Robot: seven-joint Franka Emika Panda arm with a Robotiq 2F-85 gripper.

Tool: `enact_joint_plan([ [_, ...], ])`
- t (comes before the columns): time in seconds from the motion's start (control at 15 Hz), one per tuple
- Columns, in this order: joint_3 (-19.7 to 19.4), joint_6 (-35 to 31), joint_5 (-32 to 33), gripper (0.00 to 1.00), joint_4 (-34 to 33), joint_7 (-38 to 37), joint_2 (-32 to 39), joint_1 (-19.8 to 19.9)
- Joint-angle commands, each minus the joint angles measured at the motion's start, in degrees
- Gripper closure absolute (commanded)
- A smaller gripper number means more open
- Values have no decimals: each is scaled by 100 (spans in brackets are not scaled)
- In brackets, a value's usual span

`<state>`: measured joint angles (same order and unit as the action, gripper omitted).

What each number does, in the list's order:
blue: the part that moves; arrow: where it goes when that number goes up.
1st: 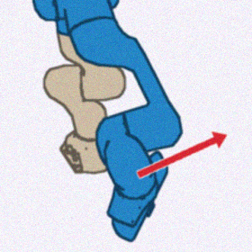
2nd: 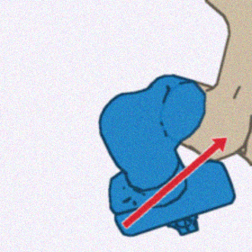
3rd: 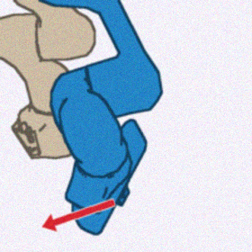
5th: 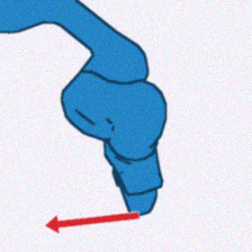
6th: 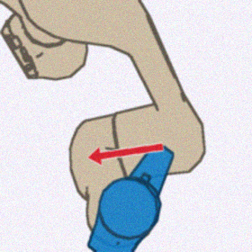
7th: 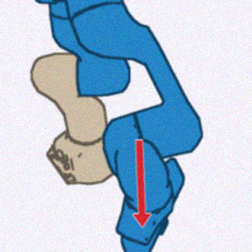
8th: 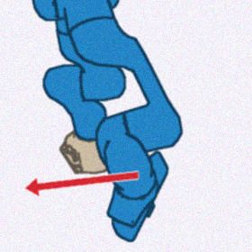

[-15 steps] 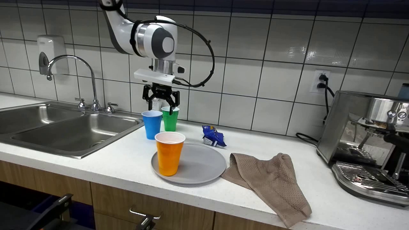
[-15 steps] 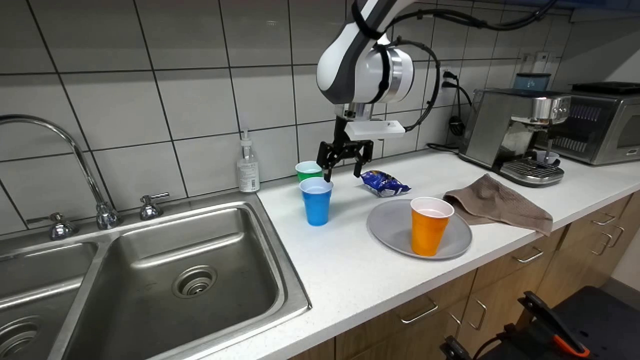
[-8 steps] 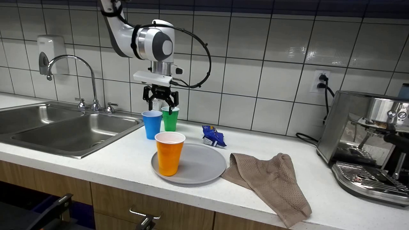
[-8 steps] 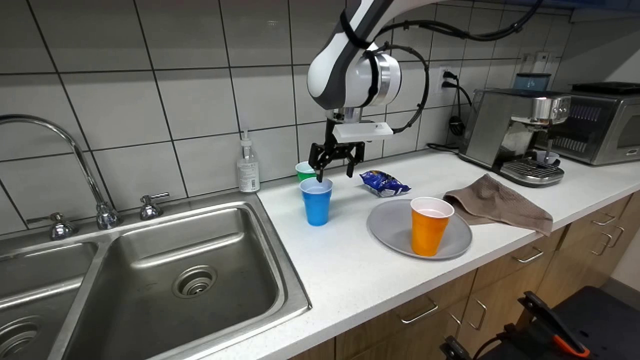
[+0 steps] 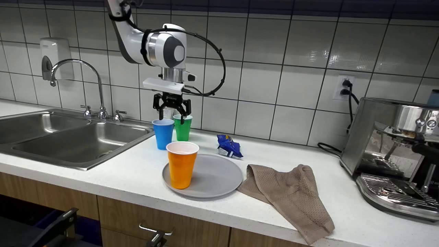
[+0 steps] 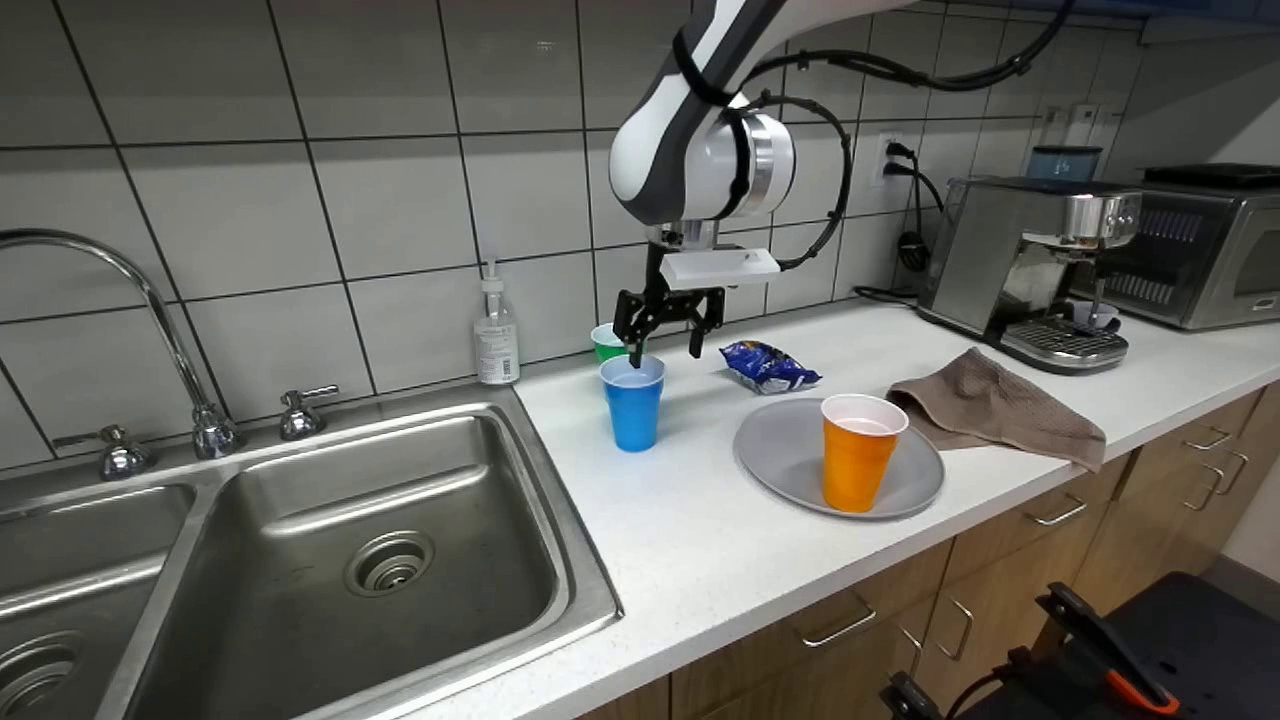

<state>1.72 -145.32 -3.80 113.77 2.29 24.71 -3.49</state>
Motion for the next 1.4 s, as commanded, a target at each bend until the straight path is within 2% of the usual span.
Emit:
enact_joint_plan([
  [0.0, 58, 9, 44, 0, -6, -31, 0, 55],
  [0.53, 16, -50, 110, 0, 13, -130, 14, 0],
  [1.27, -143, -110, 376, 0, -29, -730, 234, -215],
  [1.33, -145, -116, 364, 25, -20, -750, 231, -214],
])
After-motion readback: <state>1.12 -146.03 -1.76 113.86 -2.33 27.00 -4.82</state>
